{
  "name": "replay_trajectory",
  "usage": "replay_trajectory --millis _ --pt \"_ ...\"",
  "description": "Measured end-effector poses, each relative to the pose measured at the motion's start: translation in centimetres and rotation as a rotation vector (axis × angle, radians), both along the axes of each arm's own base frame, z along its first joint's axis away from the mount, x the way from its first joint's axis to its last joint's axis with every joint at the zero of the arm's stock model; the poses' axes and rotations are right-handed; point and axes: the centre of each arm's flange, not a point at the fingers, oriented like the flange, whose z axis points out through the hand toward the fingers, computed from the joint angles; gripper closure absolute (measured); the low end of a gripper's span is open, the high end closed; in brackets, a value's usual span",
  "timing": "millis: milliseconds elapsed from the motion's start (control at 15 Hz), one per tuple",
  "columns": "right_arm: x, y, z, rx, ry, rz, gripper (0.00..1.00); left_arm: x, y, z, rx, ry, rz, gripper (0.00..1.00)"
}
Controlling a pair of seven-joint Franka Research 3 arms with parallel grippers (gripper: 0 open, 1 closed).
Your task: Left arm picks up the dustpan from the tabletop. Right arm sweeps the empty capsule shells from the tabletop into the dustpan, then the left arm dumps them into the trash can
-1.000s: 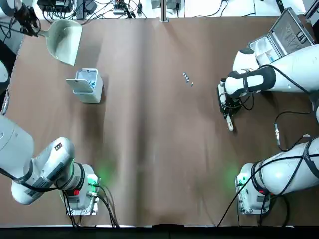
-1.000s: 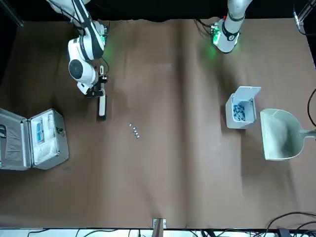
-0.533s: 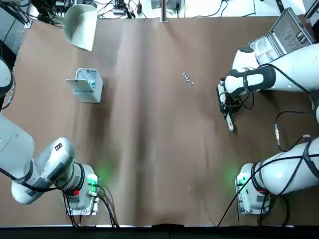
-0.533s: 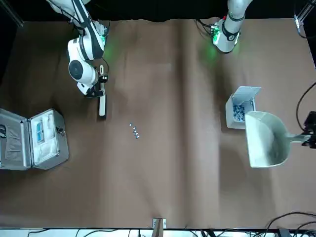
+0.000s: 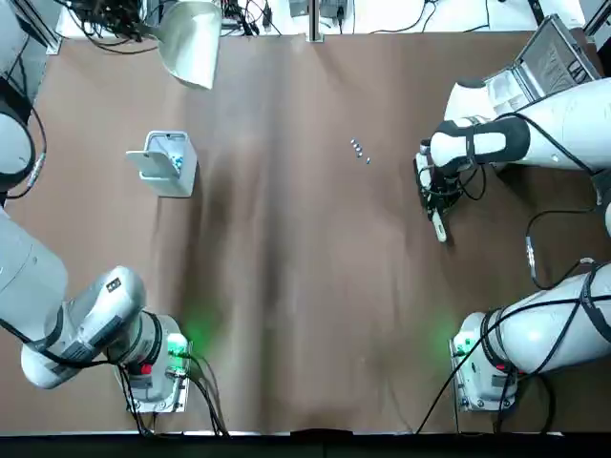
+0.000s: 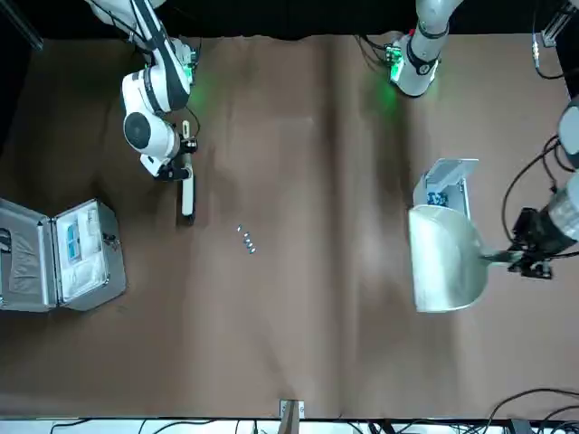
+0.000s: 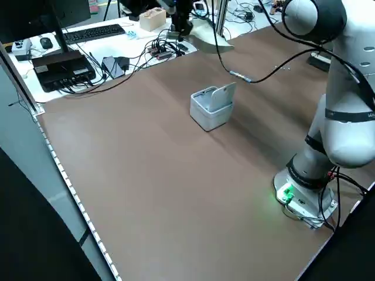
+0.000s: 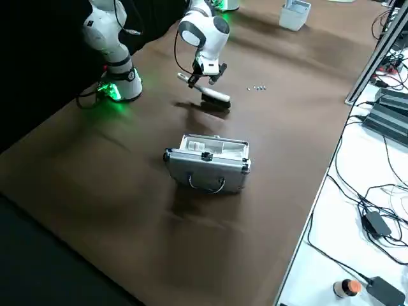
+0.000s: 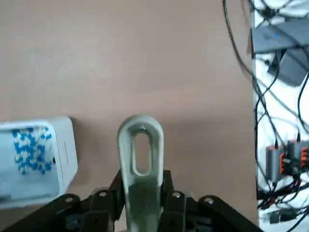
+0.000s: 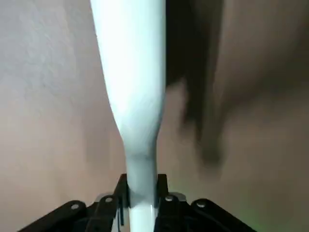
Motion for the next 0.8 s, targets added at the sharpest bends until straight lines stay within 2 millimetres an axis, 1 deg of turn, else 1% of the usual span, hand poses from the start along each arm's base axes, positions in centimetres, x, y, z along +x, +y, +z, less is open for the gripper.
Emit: replay_trajectory --millis 200,400,600,733,800 --pt "1.6 0.0 1.3 0.012 -0.035 -0.012 0.73 0.3 -4.3 -2.1 0.045 0.033 0.011 0.67" --pt "4.5 -1.0 3.5 0.022 -0.057 -0.046 0.73 0.1 -8.0 -3.5 0.087 0.048 0.009 0.67" --pt "8.4 -2.2 6.0 0.006 -0.036 -0.063 0.73 -0.5 -11.5 -4.5 0.107 0.059 -0.01 0.67" --pt "11.3 -3.0 6.8 -0.003 -0.034 -0.079 0.73 -1.1 -13.8 -5.4 0.121 0.071 -0.019 0.67" --pt "13.6 -3.6 7.2 -0.004 -0.05 -0.095 0.73 -1.8 -15.9 -6.2 0.126 0.082 -0.019 0.67"
